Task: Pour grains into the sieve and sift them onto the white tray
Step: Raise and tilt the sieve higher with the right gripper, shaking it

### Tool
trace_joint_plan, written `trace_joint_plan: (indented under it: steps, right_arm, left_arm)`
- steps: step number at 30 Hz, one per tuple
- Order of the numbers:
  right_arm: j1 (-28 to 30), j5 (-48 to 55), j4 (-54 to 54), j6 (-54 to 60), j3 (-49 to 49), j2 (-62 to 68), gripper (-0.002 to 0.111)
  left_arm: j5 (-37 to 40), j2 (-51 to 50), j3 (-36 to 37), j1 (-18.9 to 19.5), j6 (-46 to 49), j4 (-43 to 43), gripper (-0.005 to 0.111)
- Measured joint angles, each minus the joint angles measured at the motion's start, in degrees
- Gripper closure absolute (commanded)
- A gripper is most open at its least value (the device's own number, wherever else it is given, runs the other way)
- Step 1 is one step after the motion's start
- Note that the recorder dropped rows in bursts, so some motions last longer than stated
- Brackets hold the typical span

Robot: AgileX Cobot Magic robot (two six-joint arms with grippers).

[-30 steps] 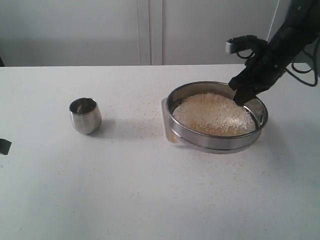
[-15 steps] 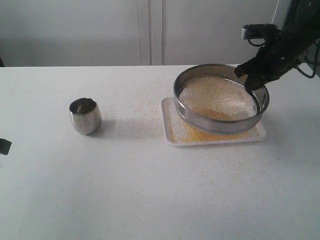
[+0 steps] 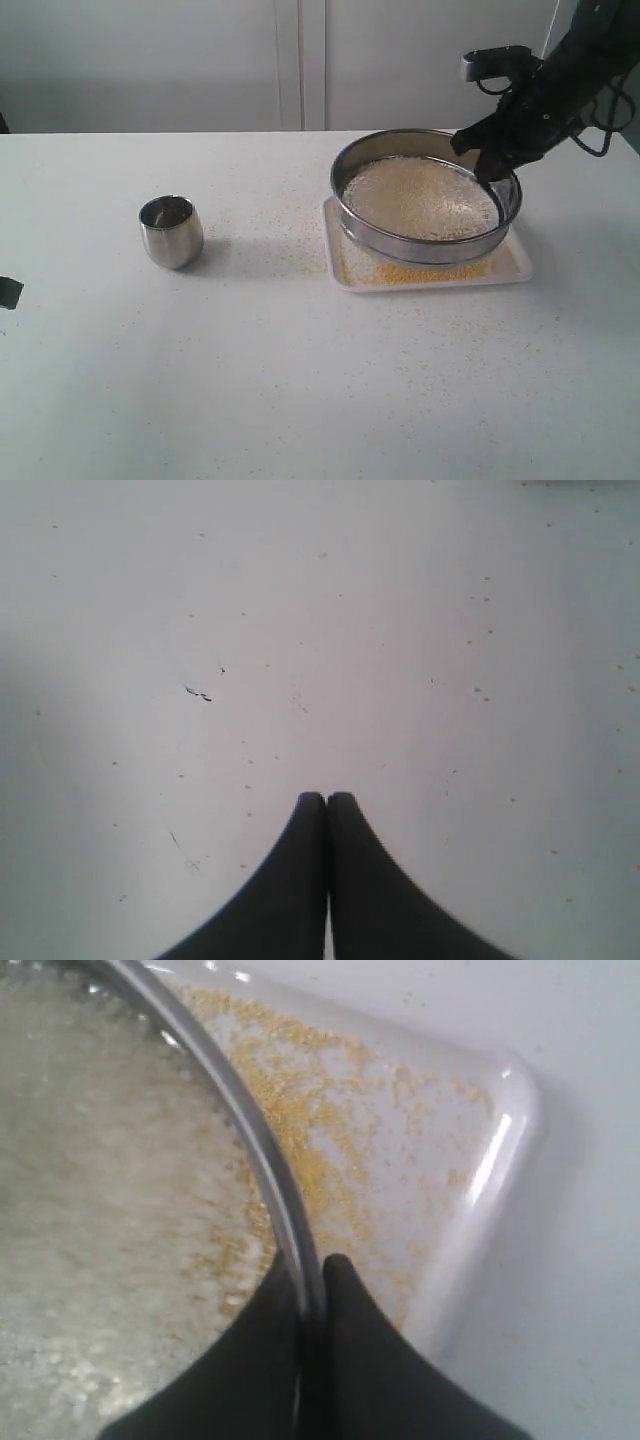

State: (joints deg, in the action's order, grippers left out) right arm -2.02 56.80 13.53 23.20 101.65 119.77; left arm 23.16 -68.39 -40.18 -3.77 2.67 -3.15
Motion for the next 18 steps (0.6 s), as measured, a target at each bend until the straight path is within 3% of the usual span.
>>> trace_joint_plan:
  steps: [3,6,8,12,16,18]
  right_arm:
    - [2.08,-1.99,-3.64,-6.52,0.0,0.27,0.108]
    - [3.23,-2.35,3.51,-0.17,0.0,0.87,0.108]
    - [2.02,-1.09,2.81,2.47,0.0,0.87,0.108]
    - [2.6,-1.24,-5.04,-9.2,-0.13,0.74,0.108]
    - [3.97,-3.53,6.76,3.37,-0.54,1.42,0.108]
    - [2.3,-2.65,2.35,2.69,-0.77,1.27,0.108]
  left_arm:
    - [0.0,0.0,0.0,0.0,0.0,0.0,0.107]
    - [0.0,0.0,0.0,0.0,0.0,0.0,0.107]
    - [0.0,0.0,0.0,0.0,0.0,0.0,0.107]
    - [0.0,0.0,0.0,0.0,0.0,0.0,0.107]
    - [0.0,0.0,0.0,0.0,0.0,0.0,0.107]
    - [0.0,0.0,0.0,0.0,0.0,0.0,0.107]
